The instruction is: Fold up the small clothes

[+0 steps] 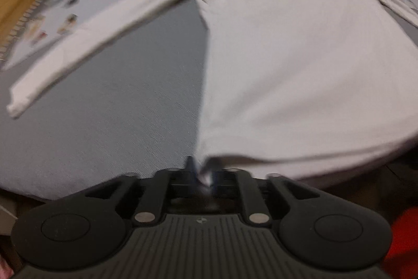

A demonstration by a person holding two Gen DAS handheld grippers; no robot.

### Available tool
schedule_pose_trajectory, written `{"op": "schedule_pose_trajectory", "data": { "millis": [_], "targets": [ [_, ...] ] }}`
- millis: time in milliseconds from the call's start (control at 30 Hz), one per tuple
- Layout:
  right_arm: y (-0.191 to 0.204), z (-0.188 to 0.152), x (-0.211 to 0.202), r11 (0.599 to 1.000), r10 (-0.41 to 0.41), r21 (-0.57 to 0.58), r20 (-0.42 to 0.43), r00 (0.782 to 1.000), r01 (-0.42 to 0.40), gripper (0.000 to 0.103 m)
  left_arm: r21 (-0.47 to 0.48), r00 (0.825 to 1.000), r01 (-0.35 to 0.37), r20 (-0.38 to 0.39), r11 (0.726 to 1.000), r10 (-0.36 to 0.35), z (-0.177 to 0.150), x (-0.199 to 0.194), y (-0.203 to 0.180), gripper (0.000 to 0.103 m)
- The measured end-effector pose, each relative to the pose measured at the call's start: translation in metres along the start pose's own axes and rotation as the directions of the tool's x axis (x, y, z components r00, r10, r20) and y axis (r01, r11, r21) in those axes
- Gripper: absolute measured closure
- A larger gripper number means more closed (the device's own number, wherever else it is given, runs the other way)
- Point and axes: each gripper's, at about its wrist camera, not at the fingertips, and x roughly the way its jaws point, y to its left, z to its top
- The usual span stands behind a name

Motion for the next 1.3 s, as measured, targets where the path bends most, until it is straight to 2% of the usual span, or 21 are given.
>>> {"op": "schedule_pose_trajectory", "data": {
  "millis": [33, 67, 167, 267, 333, 367, 433, 567, 633, 700, 733, 767, 833, 933, 967, 1000, 1067, 1133, 1200, 1267, 1300],
  "targets": [
    [0.000, 0.000, -0.003, 0.999, 0.047, 0.006, -0.021, 0.999, -0.047, 0.064, 0.000, 0.999, 0.048, -0.020, 0.999, -0.048, 0.000, -0.005, 0.002, 0.033],
    [-0.005, 0.002, -0.010, 0.993, 0.113, 0.022, -0.025, 0.993, -0.113, 0.057, -0.009, 0.996, 0.093, -0.019, 0.996, -0.093, -0.001, -0.013, 0.006, 0.020],
    [-0.029, 0.002, -0.036, 0.976, 0.203, 0.060, 0.081, 0.976, -0.208, 0.049, -0.024, 0.986, 0.156, 0.058, 0.987, -0.155, -0.001, -0.044, 0.021, 0.018],
    [-0.074, 0.026, -0.035, 0.957, 0.164, 0.211, 0.178, 0.970, -0.201, 0.049, -0.093, 0.978, 0.176, 0.131, 0.980, -0.163, 0.015, -0.055, 0.030, 0.018],
    [-0.111, 0.053, -0.017, 0.909, 0.101, 0.368, 0.259, 0.961, -0.195, 0.050, -0.145, 0.966, 0.215, 0.178, 0.966, -0.188, 0.038, -0.051, 0.027, 0.018],
    [-0.126, 0.065, -0.004, 0.872, 0.084, 0.441, 0.291, 0.953, -0.212, 0.050, -0.157, 0.961, 0.223, 0.198, 0.962, -0.190, 0.048, -0.046, 0.022, 0.018],
    [-0.155, 0.087, 0.029, 0.757, 0.080, 0.591, 0.341, 0.937, -0.279, 0.056, -0.168, 0.957, 0.221, 0.227, 0.961, -0.181, 0.071, -0.030, 0.010, 0.018],
    [-0.201, 0.121, 0.107, 0.465, 0.080, 0.792, 0.407, 0.910, -0.395, 0.059, -0.232, 0.965, 0.205, 0.211, 0.951, -0.156, 0.113, 0.017, 0.002, 0.018],
    [-0.217, 0.132, 0.139, 0.371, 0.042, 0.841, 0.408, 0.912, -0.393, 0.059, -0.263, 0.966, 0.228, 0.180, 0.938, -0.184, 0.120, 0.034, 0.005, 0.018],
    [-0.227, 0.140, 0.167, 0.316, 0.041, 0.859, 0.411, 0.911, -0.402, 0.062, -0.277, 0.971, 0.229, 0.139, 0.933, -0.197, 0.125, 0.048, 0.008, 0.018],
    [-0.229, 0.144, 0.178, 0.315, 0.041, 0.868, 0.391, 0.919, -0.383, 0.082, -0.275, 0.974, 0.218, 0.119, 0.936, -0.192, 0.127, 0.054, 0.010, 0.018],
    [-0.229, 0.150, 0.186, 0.347, 0.040, 0.870, 0.360, 0.932, -0.351, 0.097, -0.264, 0.982, 0.186, 0.090, 0.947, -0.167, 0.129, 0.061, 0.008, 0.018],
    [-0.229, 0.164, 0.188, 0.461, 0.017, 0.843, 0.305, 0.952, -0.278, 0.097, -0.235, 0.995, 0.103, 0.037, 0.966, -0.097, 0.131, 0.074, 0.006, 0.018],
    [-0.241, 0.173, 0.183, 0.516, -0.050, 0.823, 0.305, 0.951, -0.237, 0.097, -0.224, 0.999, 0.039, 0.007, 0.974, -0.039, 0.122, 0.077, 0.012, 0.018],
    [-0.245, 0.173, 0.187, 0.520, -0.030, 0.816, 0.314, 0.949, -0.253, 0.097, -0.228, 0.999, 0.041, 0.013, 0.973, -0.039, 0.121, 0.076, 0.015, 0.018],
    [-0.249, 0.168, 0.191, 0.505, 0.010, 0.817, 0.317, 0.948, -0.278, 0.092, -0.232, 0.999, 0.045, 0.019, 0.972, -0.041, 0.121, 0.075, 0.017, 0.018],
    [-0.254, 0.154, 0.197, 0.414, 0.068, 0.847, 0.337, 0.939, -0.334, 0.088, -0.230, 0.999, 0.045, 0.021, 0.972, -0.042, 0.120, 0.073, 0.018, 0.018],
    [-0.253, 0.145, 0.183, 0.394, 0.098, 0.853, 0.332, 0.938, -0.343, 0.065, -0.207, 0.998, 0.068, 0.029, 0.976, -0.063, 0.117, 0.069, 0.016, 0.017],
    [-0.244, 0.133, 0.163, 0.428, 0.123, 0.843, 0.302, 0.945, -0.326, 0.050, -0.150, 0.995, 0.102, 0.007, 0.983, -0.102, 0.112, 0.070, 0.008, 0.016],
    [-0.224, 0.120, 0.146, 0.502, 0.186, 0.810, 0.241, 0.953, -0.303, 0.050, -0.070, 0.996, 0.094, 0.001, 0.993, -0.095, 0.104, 0.066, -0.002, 0.010],
    [-0.209, 0.112, 0.137, 0.557, 0.231, 0.770, 0.215, 0.949, -0.310, 0.050, -0.046, 0.995, 0.102, -0.002, 0.994, -0.103, 0.099, 0.064, -0.005, 0.010]
  ]
}}
